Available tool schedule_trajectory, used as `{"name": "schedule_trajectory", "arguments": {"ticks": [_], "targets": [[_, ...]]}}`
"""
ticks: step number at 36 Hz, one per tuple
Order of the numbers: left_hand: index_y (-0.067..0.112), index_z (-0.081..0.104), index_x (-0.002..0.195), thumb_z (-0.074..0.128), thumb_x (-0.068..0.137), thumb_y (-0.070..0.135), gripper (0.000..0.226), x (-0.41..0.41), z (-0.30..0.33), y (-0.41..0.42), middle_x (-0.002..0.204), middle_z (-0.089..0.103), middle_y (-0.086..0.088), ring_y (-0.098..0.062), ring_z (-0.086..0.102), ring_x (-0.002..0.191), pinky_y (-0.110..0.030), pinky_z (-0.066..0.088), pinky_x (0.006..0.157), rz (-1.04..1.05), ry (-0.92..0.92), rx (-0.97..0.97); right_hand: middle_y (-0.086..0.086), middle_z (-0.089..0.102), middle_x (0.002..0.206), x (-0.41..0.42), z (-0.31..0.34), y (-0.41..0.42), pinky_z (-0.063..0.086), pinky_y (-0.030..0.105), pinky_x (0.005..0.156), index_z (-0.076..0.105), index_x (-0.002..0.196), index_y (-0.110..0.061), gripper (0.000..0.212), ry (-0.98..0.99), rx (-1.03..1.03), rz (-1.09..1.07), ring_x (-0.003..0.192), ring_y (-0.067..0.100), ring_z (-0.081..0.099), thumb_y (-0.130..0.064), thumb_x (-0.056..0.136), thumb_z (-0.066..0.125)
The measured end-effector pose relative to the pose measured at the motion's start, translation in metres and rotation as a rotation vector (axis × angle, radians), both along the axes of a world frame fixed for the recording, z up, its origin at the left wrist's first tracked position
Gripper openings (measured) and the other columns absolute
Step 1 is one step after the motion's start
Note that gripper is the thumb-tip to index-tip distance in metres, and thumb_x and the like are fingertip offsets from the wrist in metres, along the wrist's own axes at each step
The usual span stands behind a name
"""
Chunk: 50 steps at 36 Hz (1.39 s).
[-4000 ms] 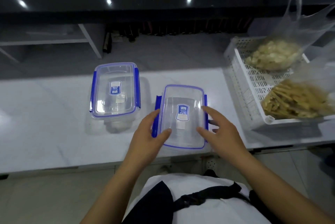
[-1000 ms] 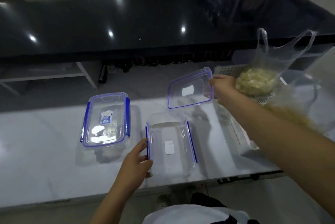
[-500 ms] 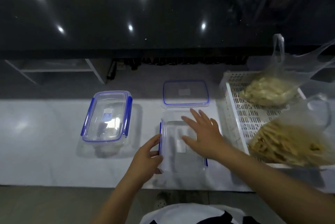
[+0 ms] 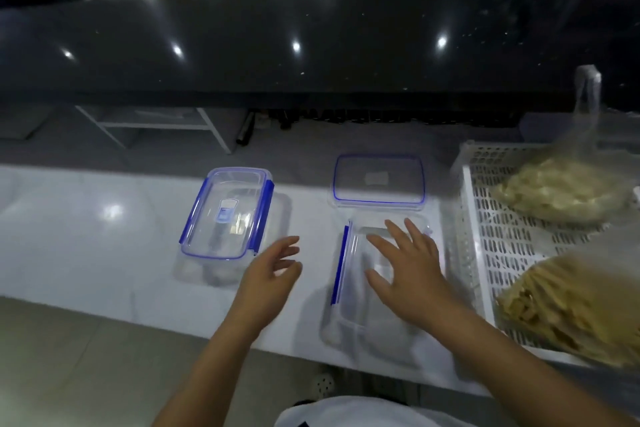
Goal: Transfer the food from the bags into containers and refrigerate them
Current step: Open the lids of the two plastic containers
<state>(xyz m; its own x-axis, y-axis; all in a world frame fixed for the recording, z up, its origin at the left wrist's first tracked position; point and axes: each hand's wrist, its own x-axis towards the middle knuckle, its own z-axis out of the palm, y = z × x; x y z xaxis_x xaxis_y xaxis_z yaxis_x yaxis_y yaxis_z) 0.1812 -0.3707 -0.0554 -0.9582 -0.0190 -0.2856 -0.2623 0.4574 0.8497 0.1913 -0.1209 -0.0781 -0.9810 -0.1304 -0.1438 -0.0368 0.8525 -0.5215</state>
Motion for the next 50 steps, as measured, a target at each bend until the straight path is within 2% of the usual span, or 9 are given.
{"name": "schedule_trajectory", "arguments": {"ticks": [7, 12, 19, 22, 26, 28, 31, 35, 50], "targets": [[0.027, 0.052, 0.141, 0.067, 0.095, 0.021, 0.049, -0.021, 0.015, -0.078, 0.129, 0.054, 0.003, -0.017, 0.055, 0.111, -0.034, 0.049, 0.09, 0.368, 0.071, -0.23, -0.008, 0.014, 0.166, -0.028, 0.008, -0.058, 0.004, 0.042, 0.122, 0.029, 0.152, -0.043, 0.061, -0.059, -0.245, 0.127, 0.153, 0.018, 0.003, -0.055, 0.095, 0.051], [0.039, 0.052, 0.123, 0.067, 0.093, 0.022, 0.037, -0.035, 0.009, -0.108, 0.104, 0.058, 0.021, 0.006, 0.06, 0.084, -0.011, 0.041, 0.065, 0.442, 0.034, -0.171, -0.004, 0.005, 0.168, -0.035, 0.002, -0.097, 0.001, 0.044, 0.122, 0.018, 0.154, -0.044, 0.07, -0.127, -0.18, 0.279, 0.154, 0.022, -0.003, -0.058, 0.093, 0.049], [0.022, 0.047, 0.148, 0.066, 0.095, 0.029, 0.057, -0.083, -0.002, -0.148, 0.143, 0.053, -0.008, -0.028, 0.055, 0.126, -0.035, 0.044, 0.098, 0.443, -0.138, -0.018, -0.001, 0.008, 0.167, -0.063, 0.0, -0.136, 0.012, 0.046, 0.121, 0.016, 0.155, -0.041, 0.072, -0.16, -0.172, 0.268, 0.153, 0.025, 0.006, -0.057, 0.094, 0.051], [0.018, 0.052, 0.145, 0.065, 0.096, 0.023, 0.051, -0.104, -0.009, -0.164, 0.136, 0.06, -0.01, -0.028, 0.061, 0.119, -0.042, 0.048, 0.105, 0.409, -0.183, 0.064, -0.003, 0.017, 0.165, -0.074, -0.002, -0.156, 0.024, 0.041, 0.119, 0.022, 0.155, -0.04, 0.071, -0.168, -0.257, 0.193, 0.151, 0.022, 0.018, -0.053, 0.093, 0.055], [0.024, 0.065, 0.13, 0.069, 0.093, 0.017, 0.038, -0.119, -0.013, -0.186, 0.106, 0.075, -0.003, -0.021, 0.071, 0.088, -0.029, 0.058, 0.067, 0.289, -0.238, 0.224, -0.009, 0.053, 0.141, -0.087, -0.003, -0.187, 0.046, 0.021, 0.09, 0.047, 0.142, -0.037, 0.053, -0.221, -0.561, -0.074, 0.118, 0.009, 0.058, -0.035, 0.092, 0.066], [0.028, 0.068, 0.125, 0.071, 0.091, 0.017, 0.036, -0.123, -0.016, -0.199, 0.098, 0.077, -0.002, -0.016, 0.071, 0.08, -0.028, 0.057, 0.064, 0.227, -0.251, 0.293, -0.004, 0.064, 0.126, -0.092, -0.002, -0.201, 0.057, 0.023, 0.074, 0.058, 0.133, -0.034, 0.044, -0.3, -0.791, -0.304, 0.095, 0.011, 0.07, -0.025, 0.092, 0.069], [0.03, 0.071, 0.12, 0.071, 0.091, 0.017, 0.032, -0.127, -0.023, -0.218, 0.101, 0.078, -0.006, -0.018, 0.073, 0.082, -0.03, 0.058, 0.067, 0.14, -0.276, 0.395, 0.006, 0.071, 0.11, -0.098, -0.002, -0.216, 0.061, 0.033, 0.065, 0.061, 0.129, -0.031, 0.041, -0.341, -0.964, -0.536, 0.087, 0.026, 0.074, -0.014, 0.092, 0.069], [0.03, 0.071, 0.122, 0.072, 0.09, 0.017, 0.034, -0.134, -0.031, -0.244, 0.103, 0.077, -0.009, -0.02, 0.075, 0.083, -0.028, 0.058, 0.067, 0.043, -0.313, 0.463, 0.006, 0.076, 0.086, -0.096, 0.0, -0.234, 0.059, 0.034, 0.056, 0.063, 0.126, -0.031, 0.044, -0.33, -0.994, -0.686, 0.069, 0.025, 0.074, -0.009, 0.089, 0.071], [0.032, 0.067, 0.122, 0.059, 0.099, 0.006, 0.036, -0.123, -0.036, -0.304, 0.094, 0.078, -0.005, -0.022, 0.076, 0.081, -0.031, 0.061, 0.064, -0.135, -0.287, 0.423, 0.013, 0.075, 0.096, -0.054, -0.001, -0.296, 0.059, 0.037, 0.061, 0.067, 0.123, -0.027, 0.039, -0.359, -0.993, -0.874, 0.078, 0.027, 0.073, -0.005, 0.091, 0.065]]}}
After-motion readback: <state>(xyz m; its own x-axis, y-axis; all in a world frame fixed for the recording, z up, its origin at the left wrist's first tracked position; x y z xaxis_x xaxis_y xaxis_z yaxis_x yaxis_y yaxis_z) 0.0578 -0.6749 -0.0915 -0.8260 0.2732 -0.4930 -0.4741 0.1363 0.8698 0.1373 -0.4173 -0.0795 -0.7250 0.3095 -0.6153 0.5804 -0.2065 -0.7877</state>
